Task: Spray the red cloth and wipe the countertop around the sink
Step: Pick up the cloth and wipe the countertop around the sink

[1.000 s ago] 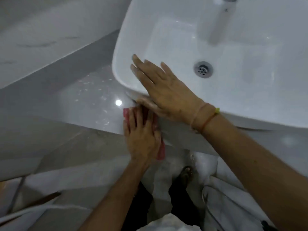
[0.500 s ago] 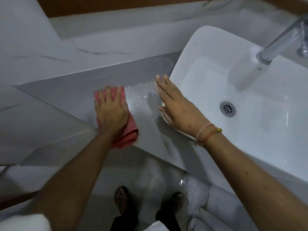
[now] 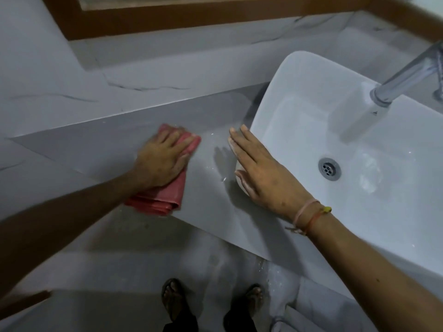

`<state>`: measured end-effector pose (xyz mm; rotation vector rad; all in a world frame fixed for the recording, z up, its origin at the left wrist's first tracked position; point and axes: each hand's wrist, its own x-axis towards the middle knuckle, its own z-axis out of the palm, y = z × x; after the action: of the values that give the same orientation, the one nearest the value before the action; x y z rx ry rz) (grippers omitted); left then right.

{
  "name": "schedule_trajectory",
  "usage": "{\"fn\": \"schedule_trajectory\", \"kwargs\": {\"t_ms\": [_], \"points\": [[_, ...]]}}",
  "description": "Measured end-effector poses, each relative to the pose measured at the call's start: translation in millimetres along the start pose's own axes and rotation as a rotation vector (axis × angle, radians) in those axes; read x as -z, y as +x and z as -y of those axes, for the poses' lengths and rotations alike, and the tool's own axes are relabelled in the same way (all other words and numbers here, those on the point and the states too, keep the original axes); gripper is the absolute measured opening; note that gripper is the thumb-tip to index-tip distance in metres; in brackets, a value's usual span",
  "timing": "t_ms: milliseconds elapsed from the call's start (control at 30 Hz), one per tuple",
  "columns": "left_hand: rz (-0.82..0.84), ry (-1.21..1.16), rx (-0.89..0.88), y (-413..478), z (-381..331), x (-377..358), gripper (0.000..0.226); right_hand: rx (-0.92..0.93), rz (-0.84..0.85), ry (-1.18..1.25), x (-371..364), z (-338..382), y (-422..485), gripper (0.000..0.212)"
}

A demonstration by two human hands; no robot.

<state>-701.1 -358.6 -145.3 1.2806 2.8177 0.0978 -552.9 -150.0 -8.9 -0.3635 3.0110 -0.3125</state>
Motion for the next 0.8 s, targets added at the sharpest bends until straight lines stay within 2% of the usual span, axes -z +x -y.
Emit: {"fn": "schedule_trajectory", "kwargs": {"t_ms": [100,200,267,300,367,433,567,700,733,800], "points": [[-0.011,0.032,0.115,35,9,4,0.054,-0.004,-0.011,0.02,0,-1,2,0.054],[-0.038,0.052,0.085,65,-16,5,0.053,0.007,-0.028,0.014,-2,-2,2,0.053],[-0.09,-0.027,-0.016,69,-35,7,0.049,0.016,-0.04,0.003,-2,-3,2,0.053],[-0.095,-0.068,-0.125,62,-44,6,0.047,0.019,-0.042,-0.001,-3,-3,2,0.053],[-0.02,-0.06,-0.334,30,-51,0,0.048,0.01,-0.048,-0.002,-3,-3,1,0.053],[0.015,-0.05,-0.418,-1,-34,-5,0.05,0.0,-0.051,0.013,-3,-3,2,0.053],[-0.029,0.006,-0.262,15,18,1,0.05,-0.011,-0.049,0.043,-4,-3,4,0.053],[-0.138,-0.012,-0.052,59,-4,10,0.048,-0.013,-0.042,0.032,-3,-3,4,0.054],[-0.153,-0.04,-0.05,61,-20,10,0.047,-0.007,-0.049,0.023,-3,-3,3,0.054],[-0.137,-0.12,-0.181,50,-49,6,0.047,0.0,-0.054,0.004,-4,-3,3,0.054]]}}
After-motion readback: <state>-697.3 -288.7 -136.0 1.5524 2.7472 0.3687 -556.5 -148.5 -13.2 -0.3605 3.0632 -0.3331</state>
